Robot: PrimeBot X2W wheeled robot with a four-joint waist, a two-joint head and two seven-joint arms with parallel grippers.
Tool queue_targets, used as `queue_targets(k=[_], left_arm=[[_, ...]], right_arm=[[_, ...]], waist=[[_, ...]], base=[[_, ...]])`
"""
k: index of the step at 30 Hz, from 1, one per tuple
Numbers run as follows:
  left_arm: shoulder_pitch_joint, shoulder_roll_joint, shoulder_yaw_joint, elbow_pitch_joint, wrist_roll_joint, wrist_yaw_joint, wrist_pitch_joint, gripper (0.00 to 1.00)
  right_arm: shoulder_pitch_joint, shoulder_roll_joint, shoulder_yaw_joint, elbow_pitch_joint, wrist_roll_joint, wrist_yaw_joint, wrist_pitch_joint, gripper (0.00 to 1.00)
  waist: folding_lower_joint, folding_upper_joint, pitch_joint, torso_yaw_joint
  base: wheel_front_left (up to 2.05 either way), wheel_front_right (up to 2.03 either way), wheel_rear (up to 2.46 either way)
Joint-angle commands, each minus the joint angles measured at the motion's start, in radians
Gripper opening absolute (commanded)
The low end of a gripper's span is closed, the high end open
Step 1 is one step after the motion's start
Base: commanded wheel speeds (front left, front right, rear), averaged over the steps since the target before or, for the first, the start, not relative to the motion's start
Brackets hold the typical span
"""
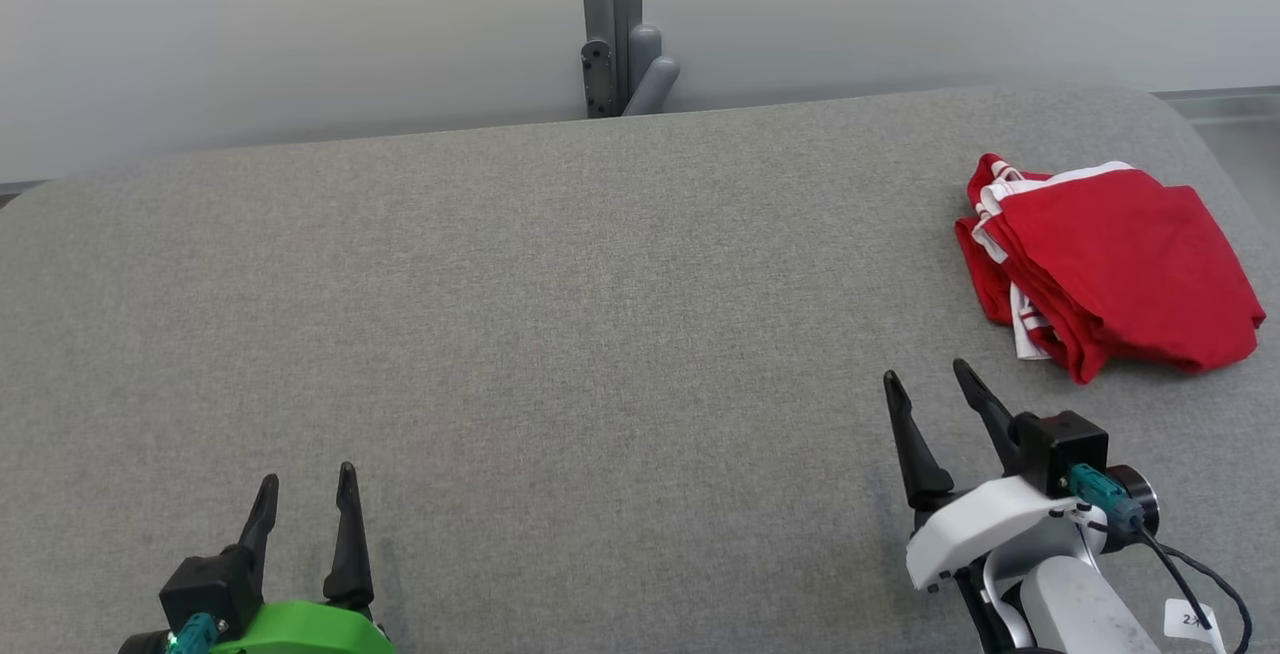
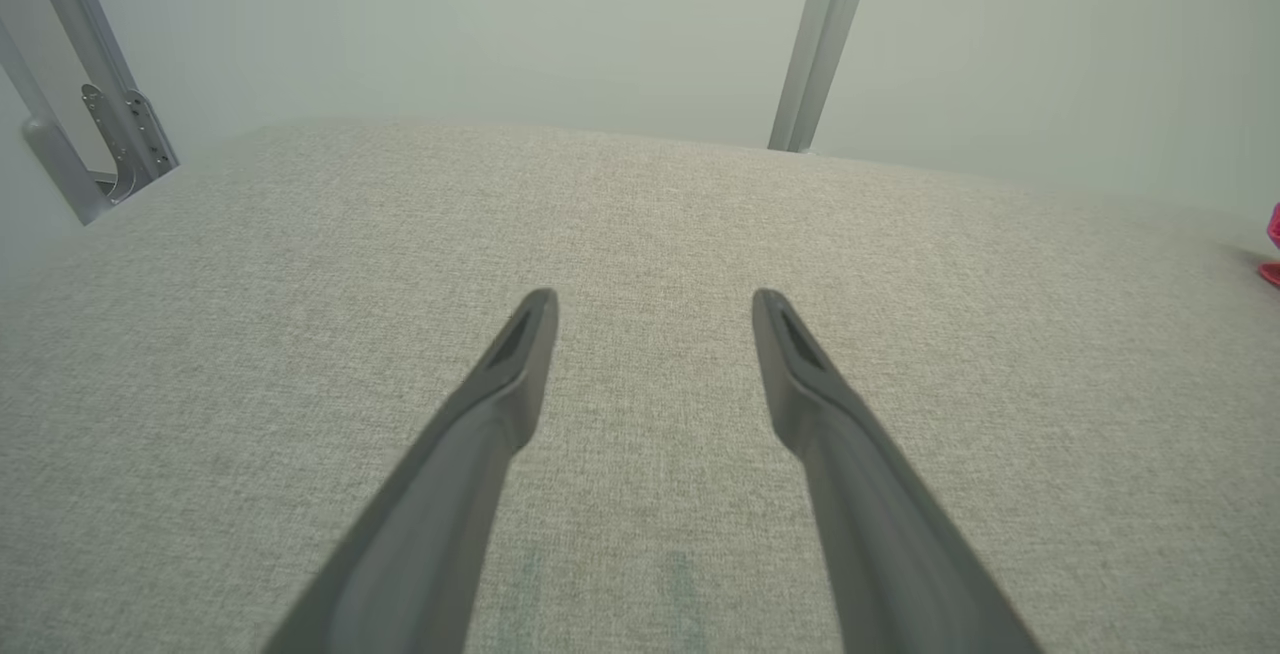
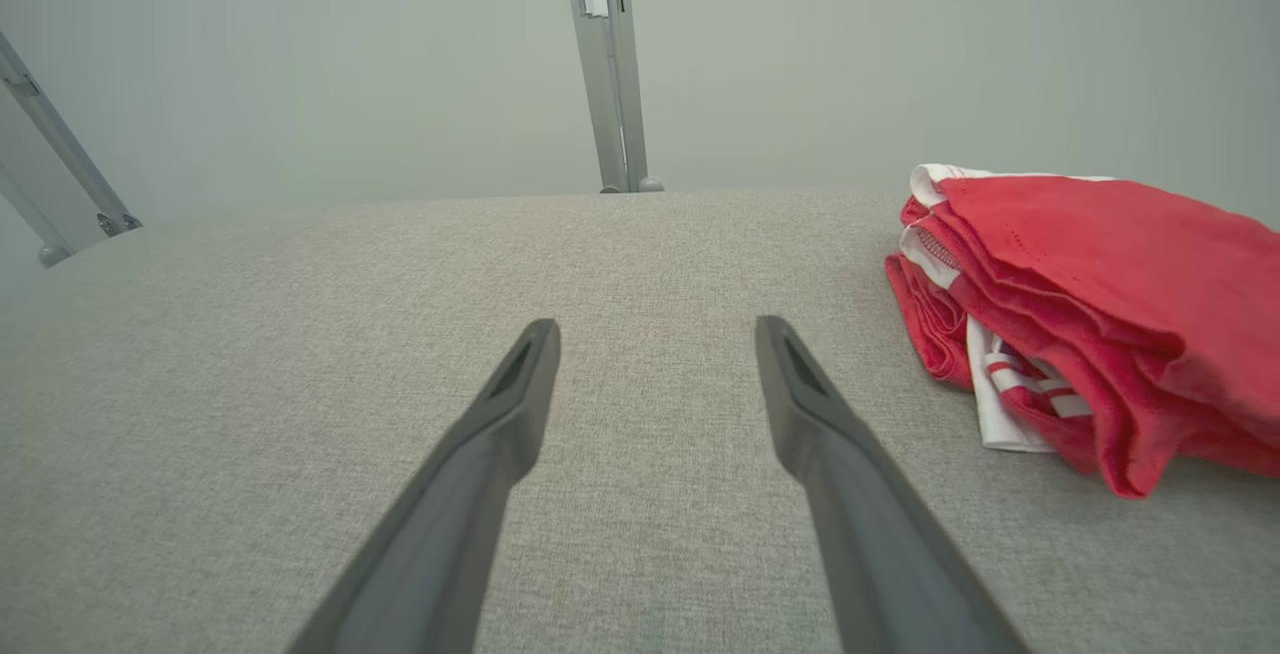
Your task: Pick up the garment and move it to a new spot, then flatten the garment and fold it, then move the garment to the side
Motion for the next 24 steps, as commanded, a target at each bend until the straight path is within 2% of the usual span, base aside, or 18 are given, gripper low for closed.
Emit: queue_targets(k=[1, 17, 19, 24], left_arm=[[0.019, 0.001, 0.003, 0.005, -0.006, -0.002, 0.001, 1.0], [0.018, 0.001, -0.011, 0.008, -0.02, -0.009, 0.001, 1.0], [0.019, 0.002, -0.008, 0.007, -0.018, -0.008, 0.001, 1.0], [0.016, 0.002, -0.011, 0.009, -0.015, -0.01, 0.001, 1.0]], right_arm=[[0.022, -0.003, -0.002, -0.003, 0.003, -0.002, -0.001, 1.0], [0.016, -0.003, 0.021, 0.012, -0.008, -0.002, -0.001, 1.0], [0.013, -0.003, 0.025, 0.014, -0.006, -0.002, -0.001, 1.0], [0.013, -0.003, 0.015, 0.018, -0.004, -0.002, -0.001, 1.0]], waist=[[0.0001, 0.0, 0.0, 0.0], [0.0001, 0.0, 0.006, 0.0], [0.0001, 0.0, 0.009, -0.024], [0.0001, 0.0, 0.012, -0.026]], base=[[0.0, 0.0, 0.0], [0.0, 0.0, 0.0], [0.0, 0.0, 0.0], [0.0, 0.0, 0.0]])
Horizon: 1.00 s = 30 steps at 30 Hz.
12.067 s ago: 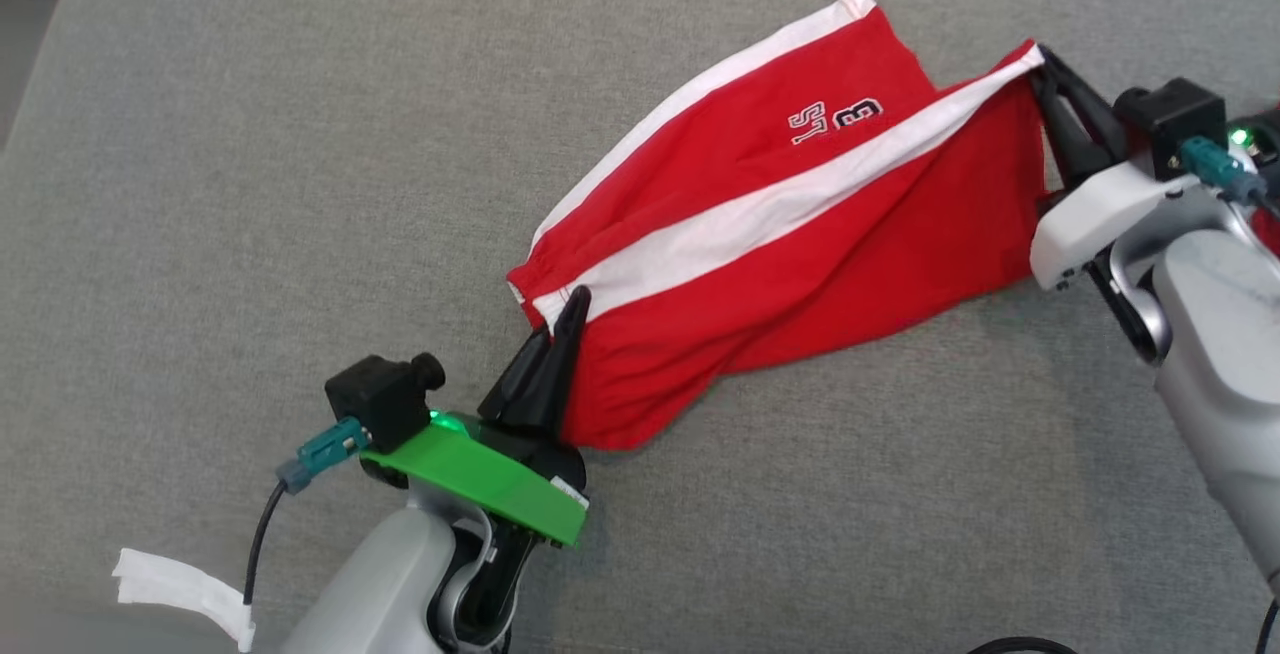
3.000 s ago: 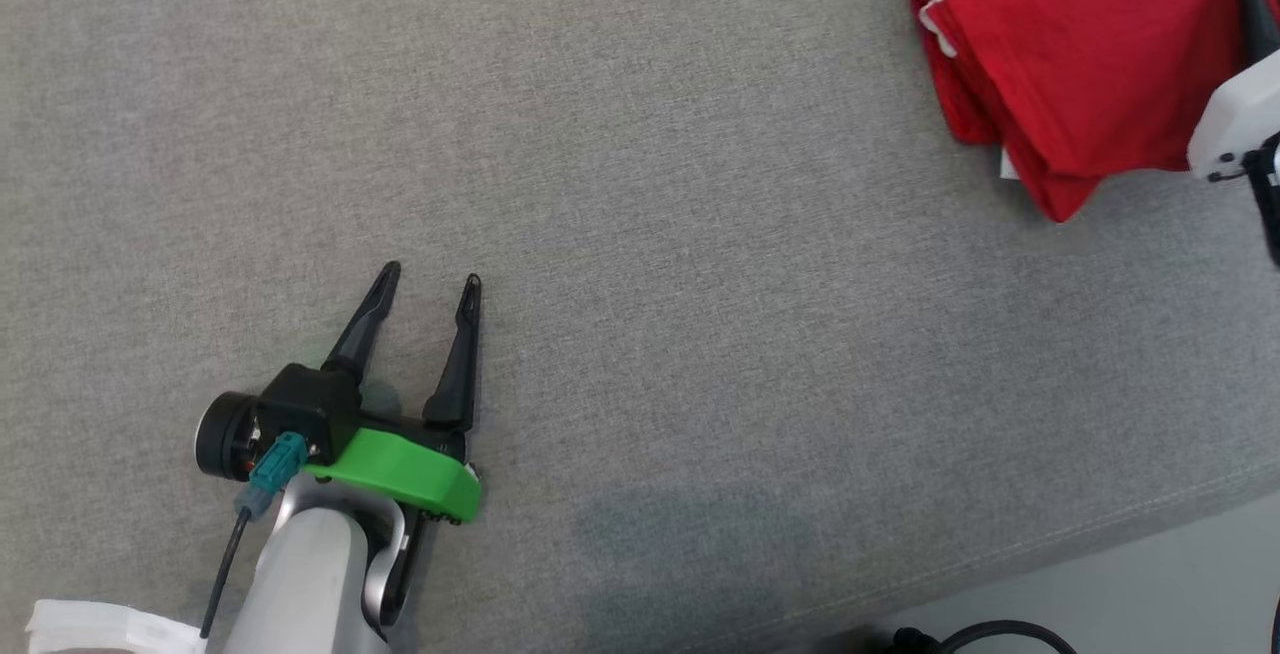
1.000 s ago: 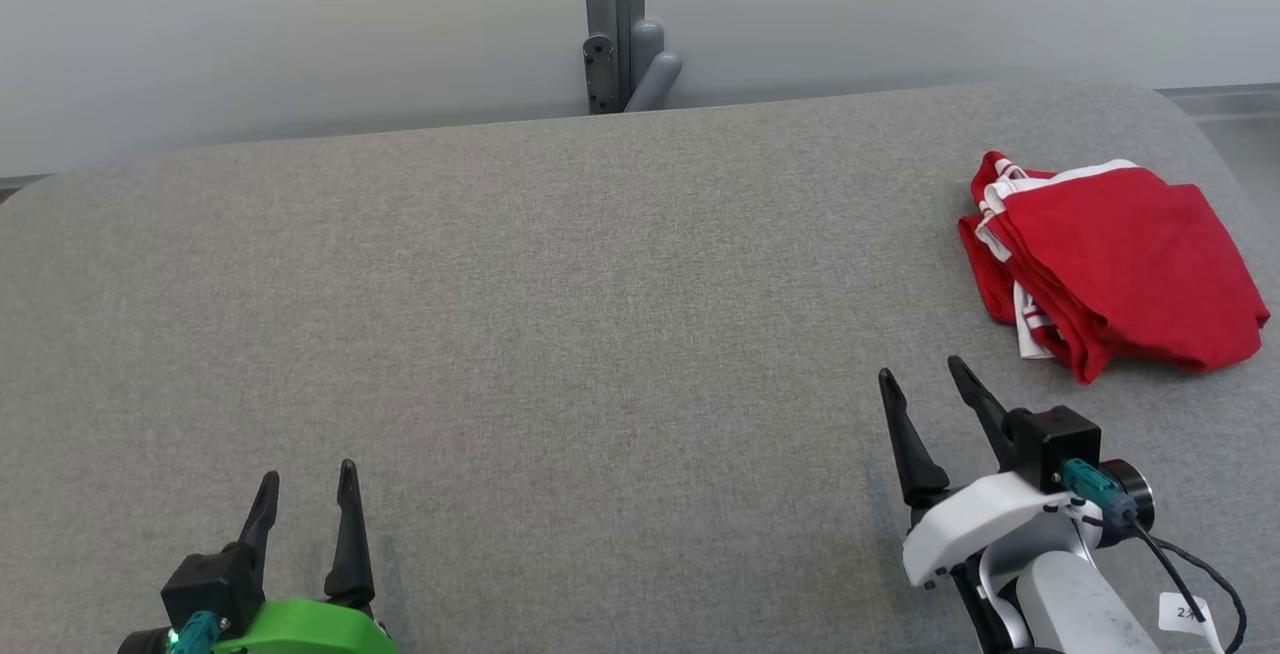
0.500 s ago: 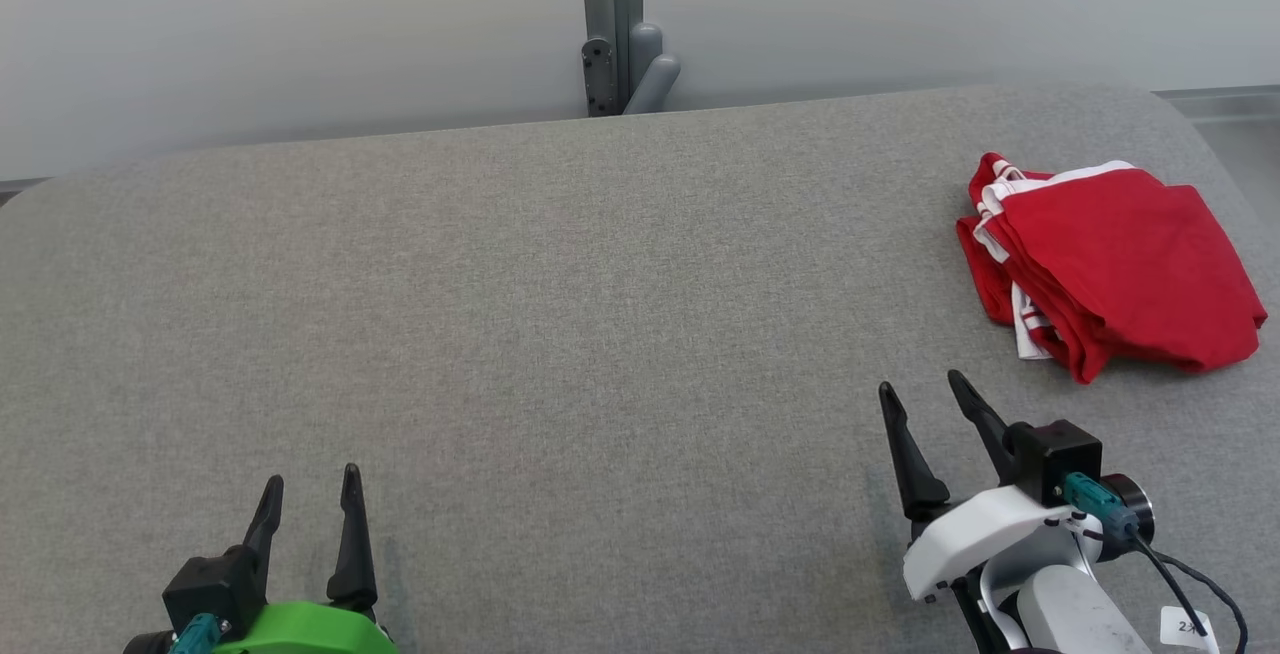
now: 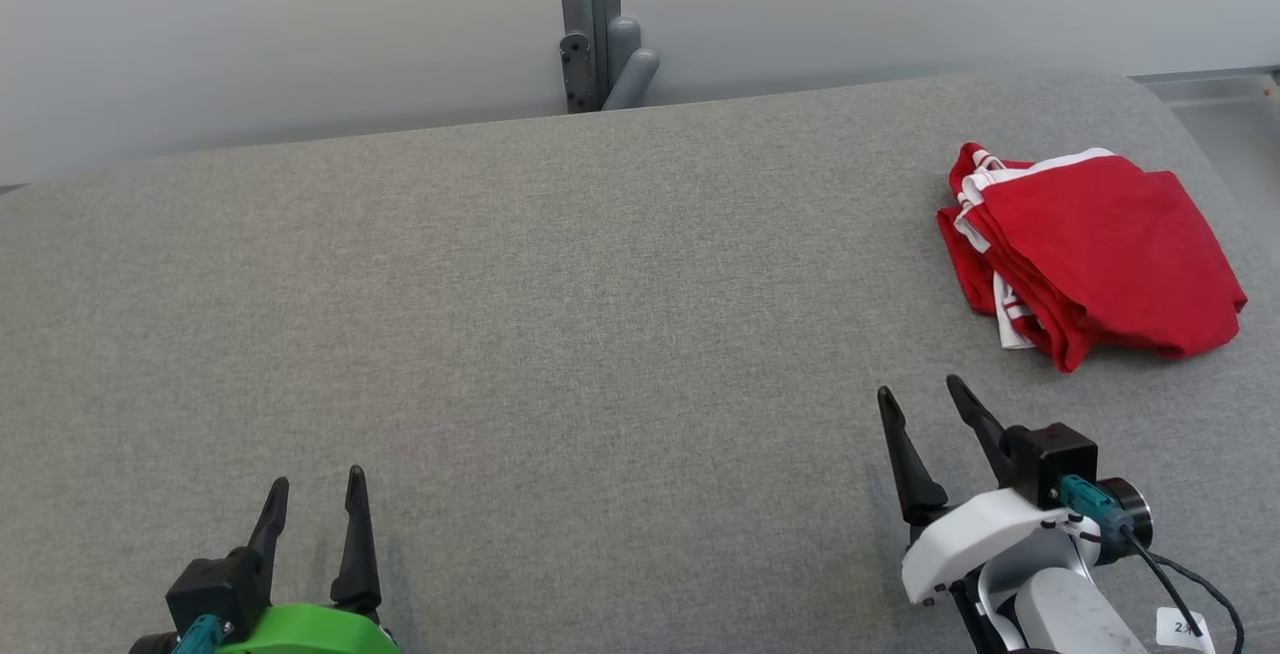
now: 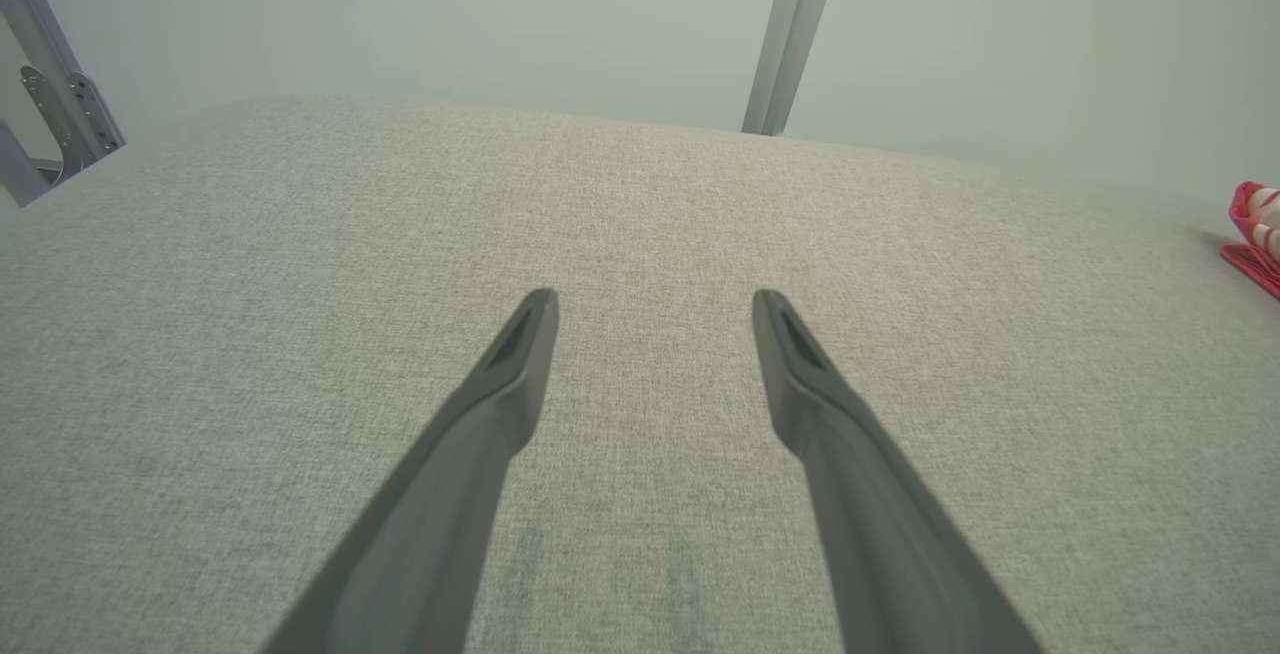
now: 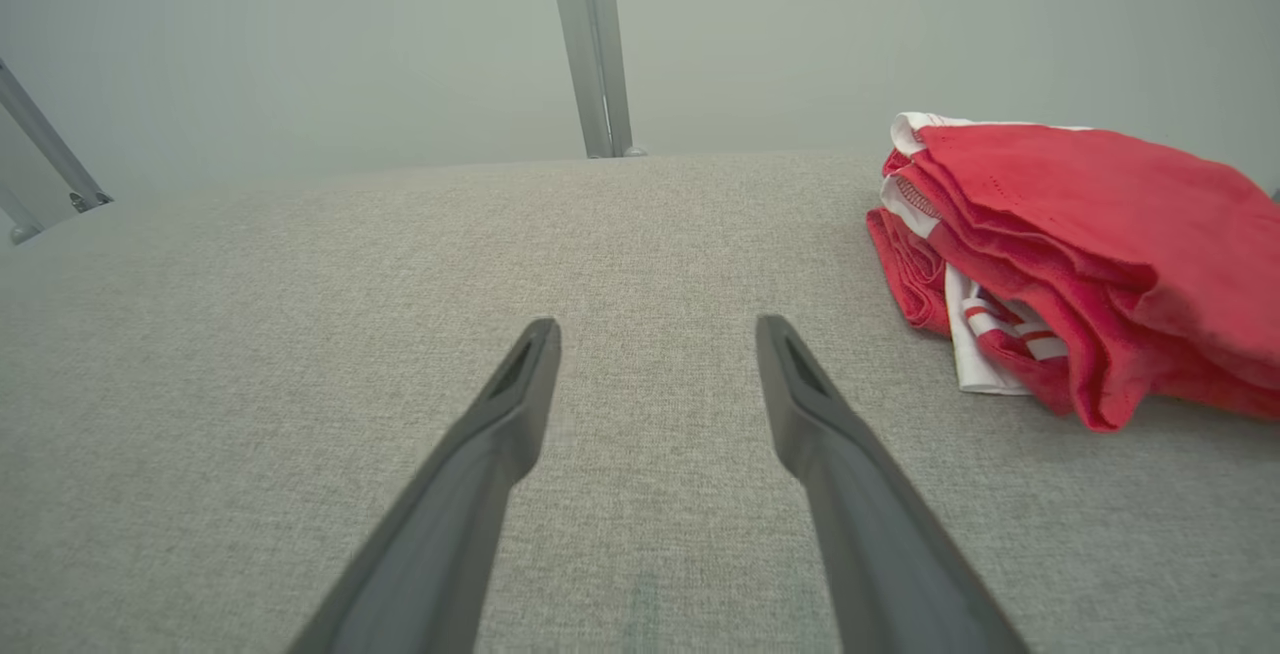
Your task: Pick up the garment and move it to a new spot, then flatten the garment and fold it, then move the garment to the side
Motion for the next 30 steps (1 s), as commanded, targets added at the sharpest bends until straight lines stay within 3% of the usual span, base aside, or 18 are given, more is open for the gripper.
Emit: queue_targets(k=[1, 10, 11, 19, 30], left_arm=[[0.014, 0.003, 0.0, 0.003, 0.002, -0.001, 0.001, 1.0], [0.011, 0.002, -0.006, 0.01, -0.015, -0.009, 0.001, 1.0], [0.0, 0.0, -0.006, 0.012, -0.018, -0.005, 0.0, 0.0], [-0.027, -0.004, 0.012, 0.043, -0.13, -0.006, 0.042, 0.0], [-0.042, -0.003, 0.018, 0.009, -0.323, 0.003, 0.086, 0.0]], right_arm=[[0.001, -0.003, -0.002, 0.006, -0.006, -0.002, 0.0, 1.0], [0.001, -0.003, 0.013, -0.007, 0.027, -0.002, 0.0, 1.0], [0.0, 0.0, 0.012, -0.005, 0.027, 0.0, 0.0, 0.0], [0.005, 0.003, -0.015, 0.013, 0.146, 0.0, 0.039, 0.0], [0.001, 0.002, -0.047, -0.009, 0.345, 0.0, 0.09, 0.0]], waist=[[0.0, 0.0, 0.003, -0.004], [0.0, 0.0, 0.007, -0.007], [0.0, 0.0, 0.007, -0.007], [0.0, 0.0019, 0.004, -0.004], [0.0, 0.0, 0.006, 0.002]], base=[[0.0, 0.0, 0.0], [0.0, 0.0, 0.0], [0.0, 0.0, 0.0], [0.0, 0.0, 0.0], [0.0, 0.0, 0.0]])
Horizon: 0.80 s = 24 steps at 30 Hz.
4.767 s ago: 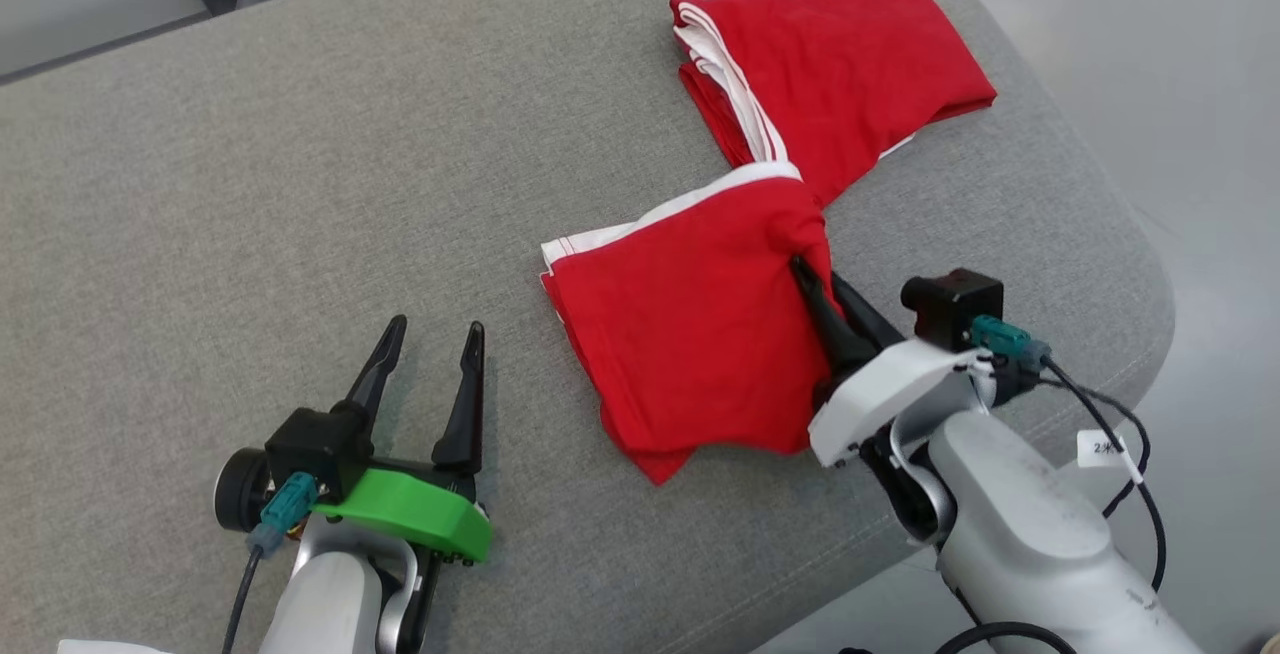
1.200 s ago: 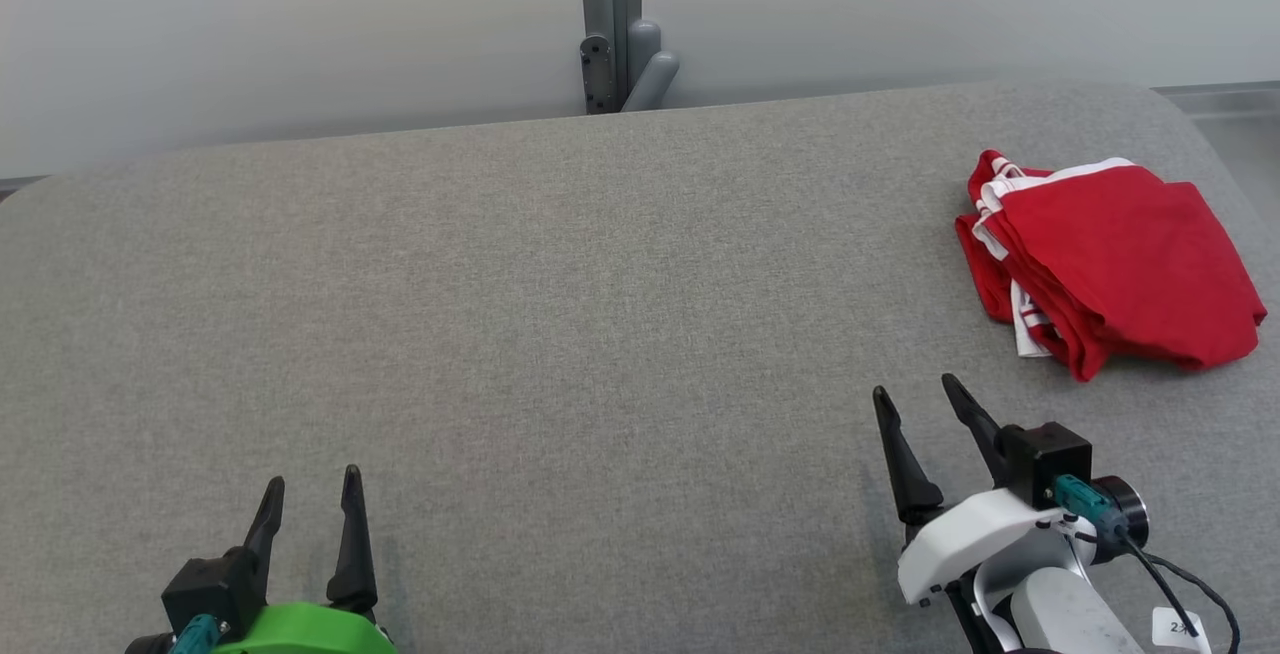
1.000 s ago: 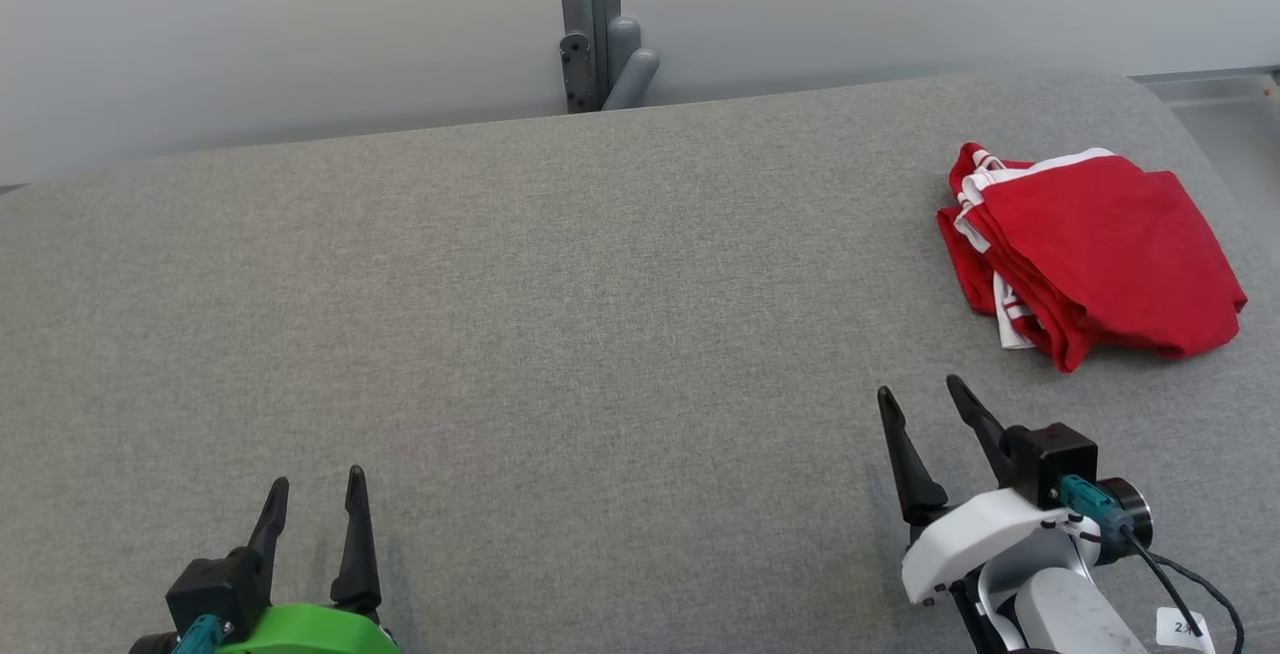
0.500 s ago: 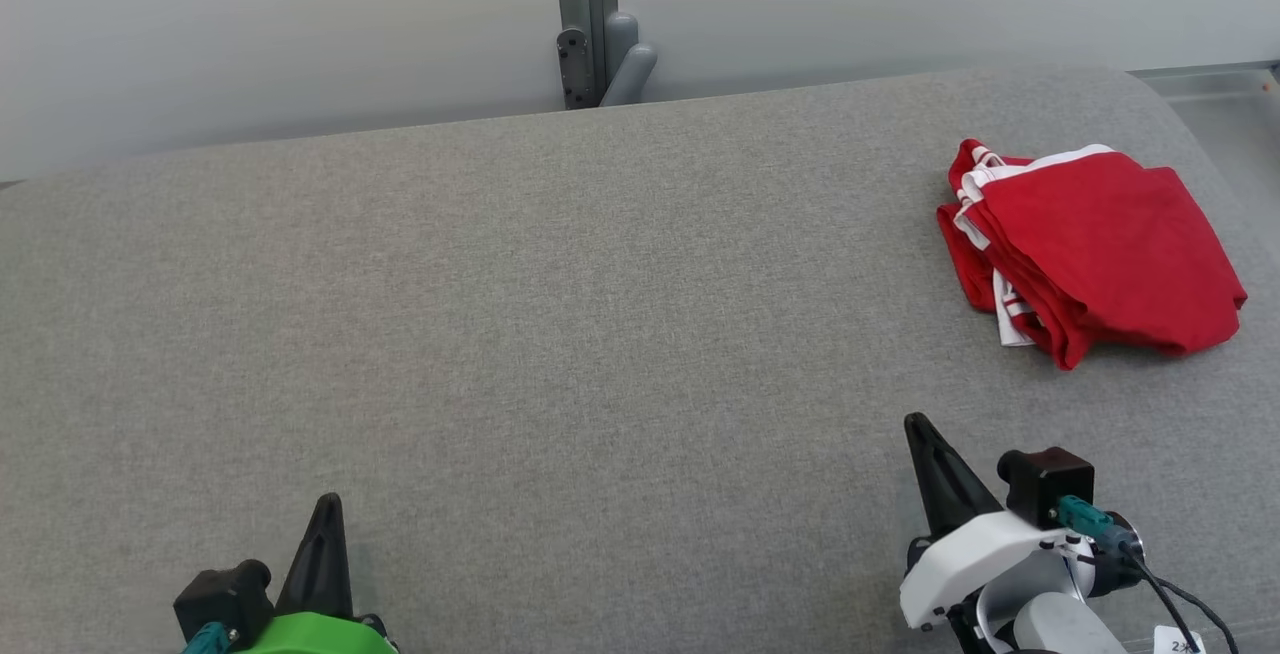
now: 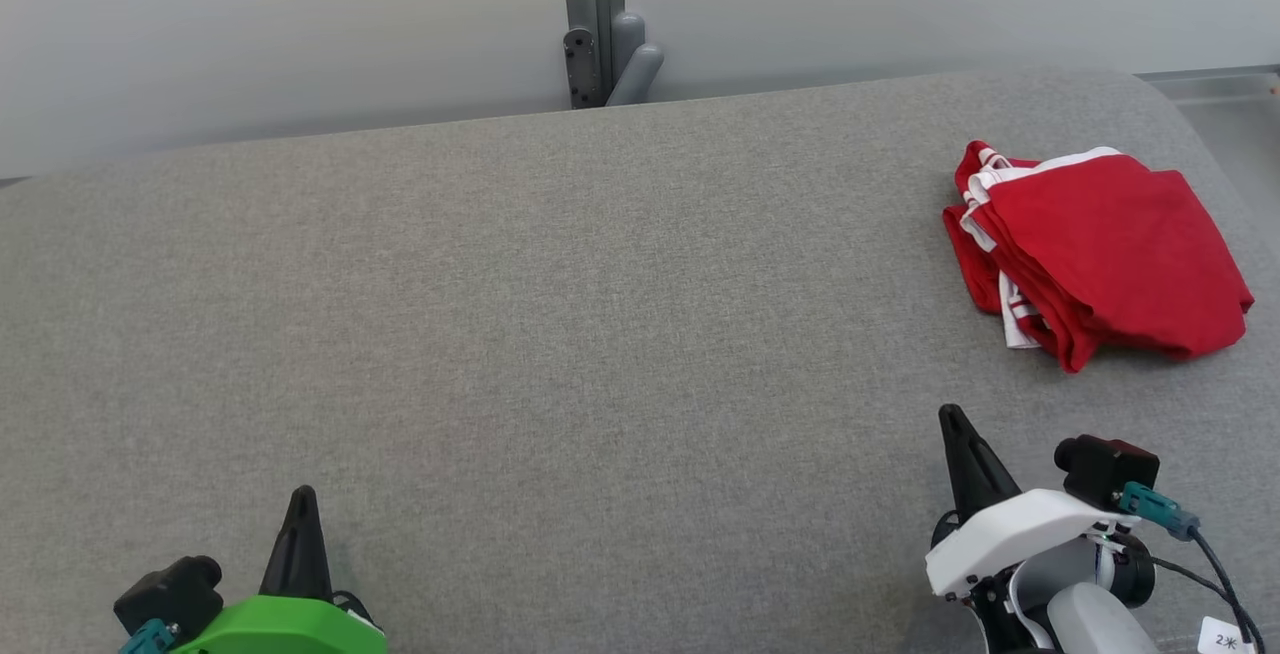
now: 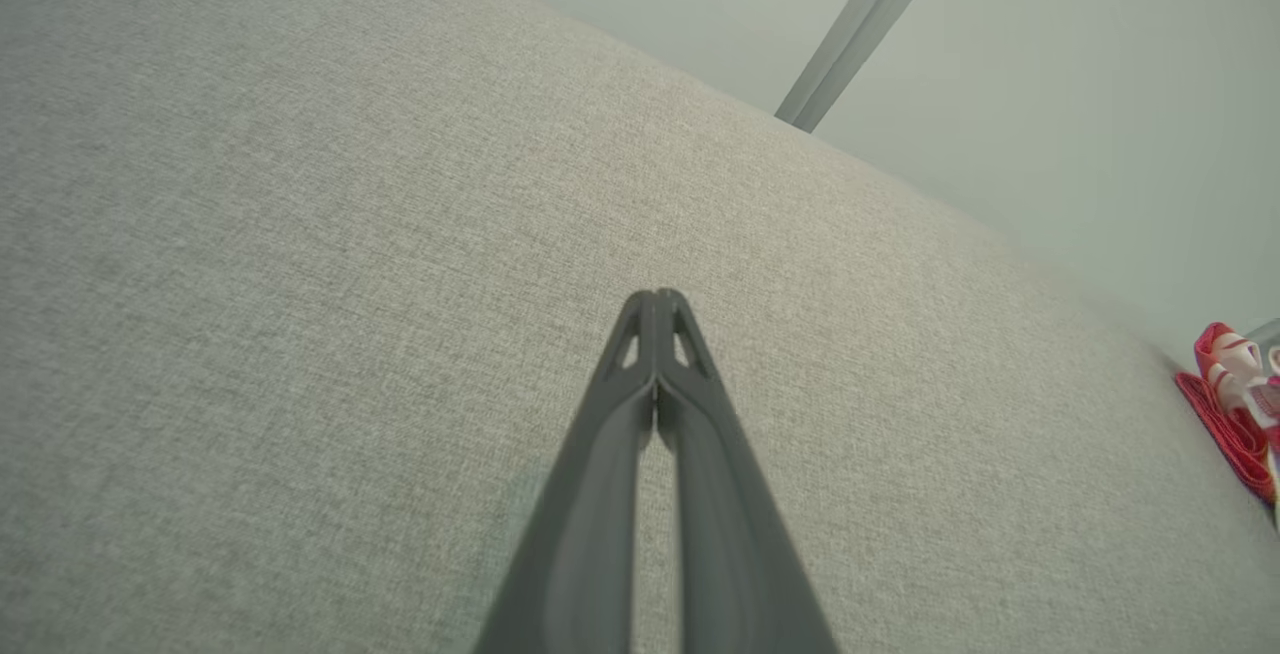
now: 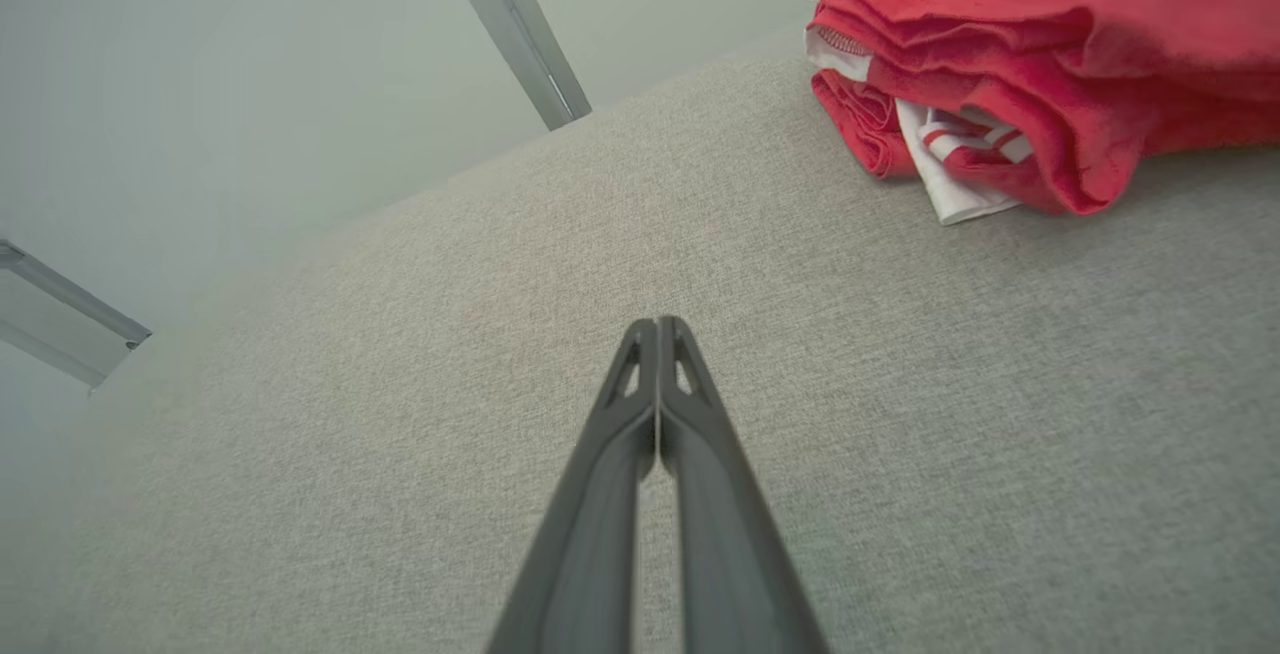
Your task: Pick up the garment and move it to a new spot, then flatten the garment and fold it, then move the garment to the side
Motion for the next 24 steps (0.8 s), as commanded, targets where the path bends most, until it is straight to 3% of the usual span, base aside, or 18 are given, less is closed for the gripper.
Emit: queue_targets(k=[1, 24], left_arm=[[-0.034, 0.004, 0.006, -0.023, -0.045, 0.006, 0.009, 0.0], [-0.062, 0.006, 0.028, -0.08, -0.357, 0.026, 0.091, 0.0]], right_arm=[[-0.024, -0.002, -0.011, -0.022, 0.048, 0.0, 0.009, 0.0], [-0.034, -0.004, -0.068, -0.054, 0.373, 0.0, 0.097, 0.0]], waist=[[0.0, -0.0003, 0.0, 0.001], [0.0, -0.0003, -0.001, 0.012]], base=[[0.0, 0.0, 0.0], [0.0, 0.0, 0.0]])
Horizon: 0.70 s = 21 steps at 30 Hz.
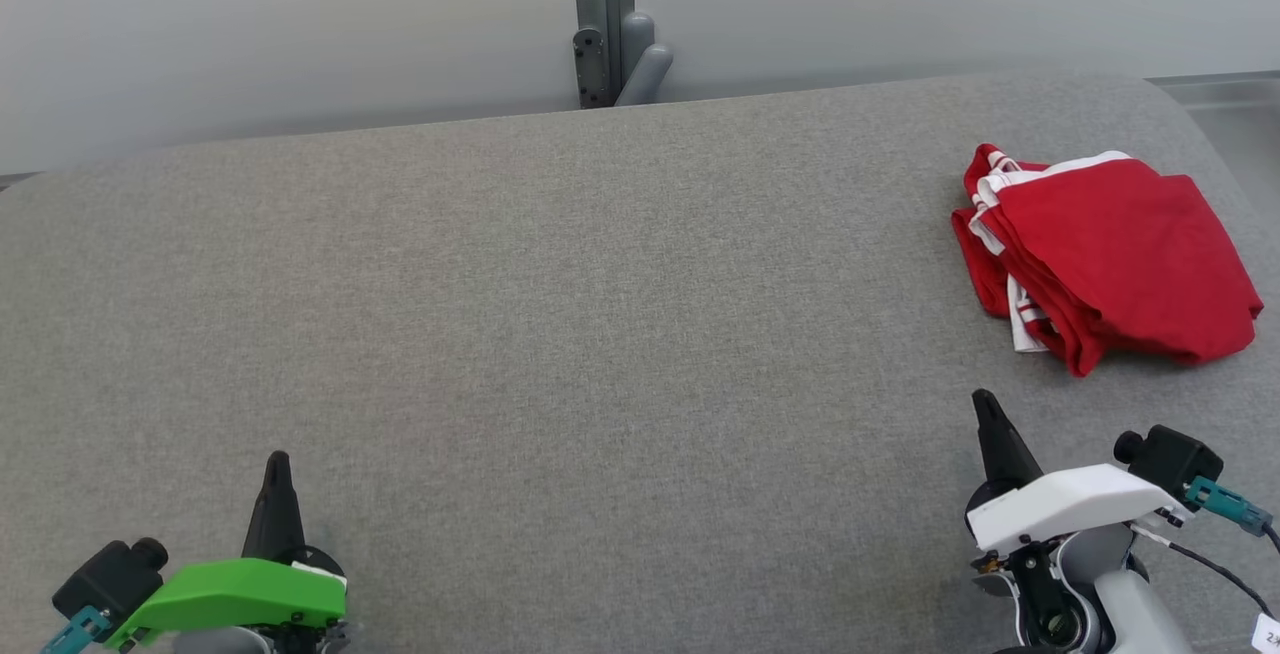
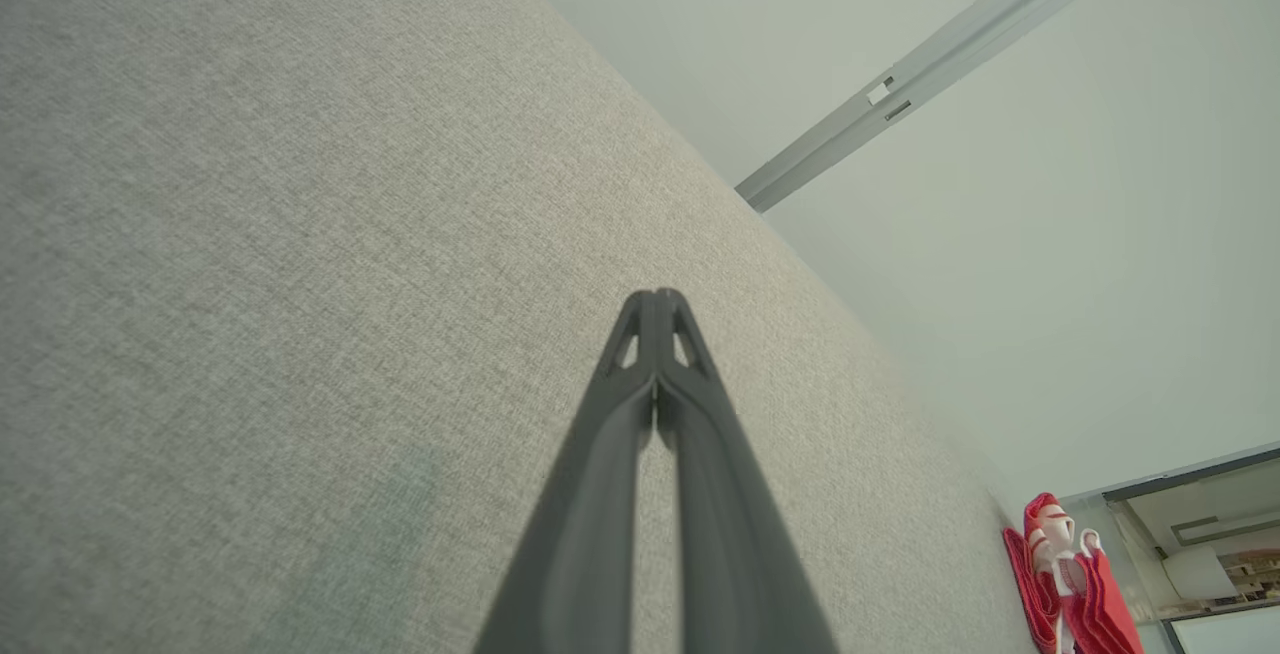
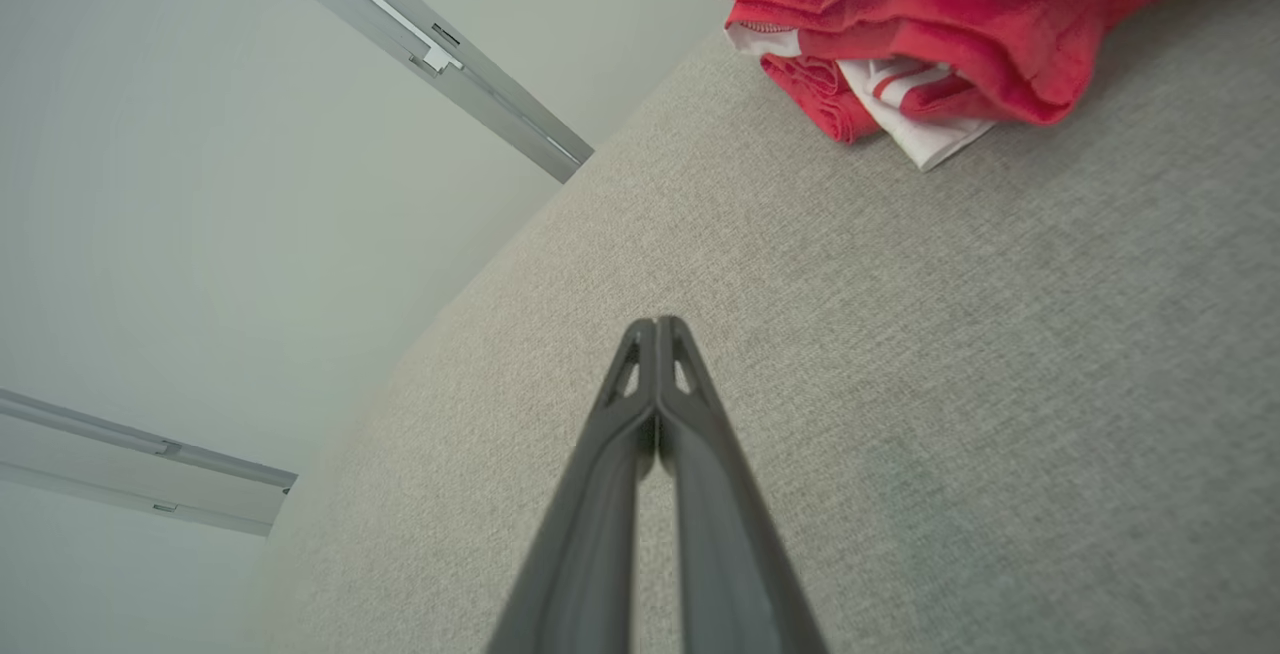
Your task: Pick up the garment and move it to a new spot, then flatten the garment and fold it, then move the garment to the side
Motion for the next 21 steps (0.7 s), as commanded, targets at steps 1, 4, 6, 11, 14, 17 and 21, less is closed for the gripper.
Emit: queue_targets(k=[1, 4, 6, 11, 14, 17, 21], left_arm=[[-0.027, 0.005, 0.004, -0.016, -0.025, 0.005, 0.006, 0.0], [-0.031, 0.006, 0.006, -0.021, -0.062, 0.007, 0.015, 0.0], [-0.034, 0.006, 0.009, -0.025, -0.084, 0.008, 0.023, 0.0], [-0.039, 0.006, 0.014, -0.035, -0.142, 0.011, 0.038, 0.0], [-0.043, 0.006, 0.016, -0.039, -0.176, 0.013, 0.047, 0.0], [-0.047, 0.006, 0.019, -0.044, -0.207, 0.014, 0.055, 0.0], [-0.051, 0.007, 0.023, -0.049, -0.25, 0.016, 0.066, 0.0]], right_arm=[[-0.024, -0.004, -0.007, -0.018, 0.029, 0.0, 0.008, 0.0], [-0.025, -0.004, -0.014, -0.021, 0.067, 0.0, 0.018, 0.0], [-0.026, -0.005, -0.018, -0.024, 0.092, 0.0, 0.025, 0.0], [-0.027, -0.005, -0.029, -0.029, 0.152, 0.0, 0.041, 0.0], [-0.028, -0.006, -0.035, -0.032, 0.187, 0.0, 0.05, 0.0], [-0.029, -0.006, -0.041, -0.035, 0.221, -0.001, 0.059, 0.0], [-0.031, -0.007, -0.048, -0.039, 0.265, -0.001, 0.071, 0.0]], waist=[[0.0, 0.0, 0.0, 0.0], [0.0, 0.0, 0.0, 0.002], [0.0, 0.0, 0.0, 0.003], [0.0, 0.0, 0.0, 0.005], [0.0, 0.0, 0.0, 0.007], [0.0, 0.0, 0.0, 0.008], [0.0, 0.0, -0.001, 0.01]], base=[[0.0, 0.0, 0.0], [0.0, 0.0, 0.0], [0.0, 0.0, 0.0], [0.0, 0.0, 0.0], [0.0, 0.0, 0.0], [0.0, 0.0, 0.0], [0.0, 0.0, 0.0]])
